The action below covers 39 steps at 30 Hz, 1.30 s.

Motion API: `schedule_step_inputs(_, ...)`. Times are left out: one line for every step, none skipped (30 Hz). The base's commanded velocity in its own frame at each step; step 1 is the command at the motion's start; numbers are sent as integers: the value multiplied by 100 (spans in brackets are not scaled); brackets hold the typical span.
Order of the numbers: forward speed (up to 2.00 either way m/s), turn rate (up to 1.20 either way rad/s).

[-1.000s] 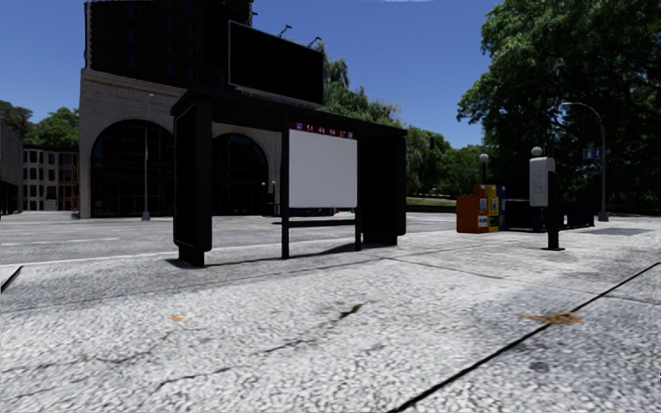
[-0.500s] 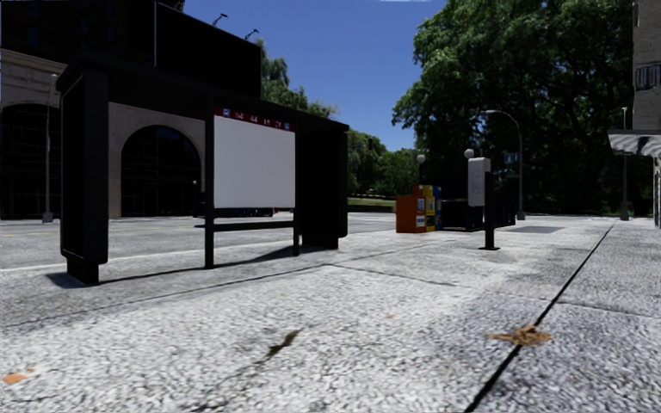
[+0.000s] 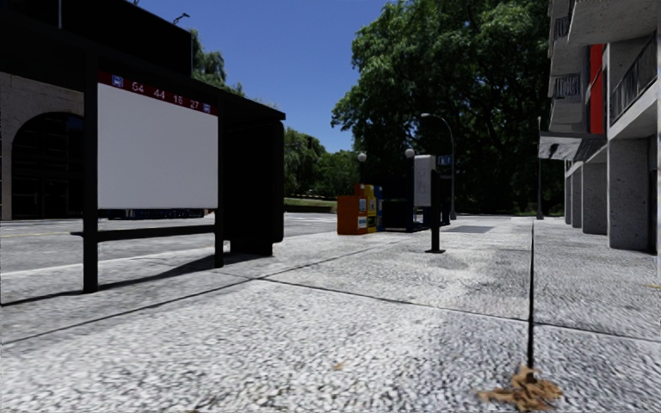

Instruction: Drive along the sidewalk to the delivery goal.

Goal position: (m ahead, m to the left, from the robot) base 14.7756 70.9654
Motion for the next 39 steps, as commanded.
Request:
schedule_step_inputs(169, -49)
schedule_step_inputs(169, -49)
schedule_step_inputs(167, -49)
schedule_step_inputs(166, -49)
schedule_step_inputs(166, -49)
schedule_step_inputs(166, -49)
schedule_step_inputs(166, -49)
schedule_step_inputs(165, -49)
schedule_step_inputs(165, -49)
schedule_step_inputs(165, -49)
schedule_step_inputs(165, -49)
schedule_step_inputs(165, -49)
schedule_step_inputs(165, -49)
schedule_step_inputs(165, -49)
schedule_step_inputs(165, -49)
schedule_step_inputs(167, -49)
schedule_step_inputs(167, -49)
schedule_step_inputs(171, -49)
schedule_step_inputs(175, -49)
schedule_step_inputs(200, -49)
schedule_step_inputs(200, -49)
schedule_step_inputs(200, -49)
schedule_step_inputs(200, -49)
schedule_step_inputs(200, -49)
schedule_step_inputs(200, -49)
schedule_step_inputs(200, -49)
schedule_step_inputs(200, -49)
schedule_step_inputs(200, -49)
schedule_step_inputs(200, -49)
schedule_step_inputs(200, -49)
schedule_step_inputs(200, -49)
schedule_step_inputs(200, -49)
schedule_step_inputs(200, -49)
schedule_step_inputs(200, -49)
schedule_step_inputs(200, -49)
schedule_step_inputs(200, -49)
schedule_step_inputs(200, -49)
schedule_step_inputs(200, -49)
schedule_step_inputs(200, -49)
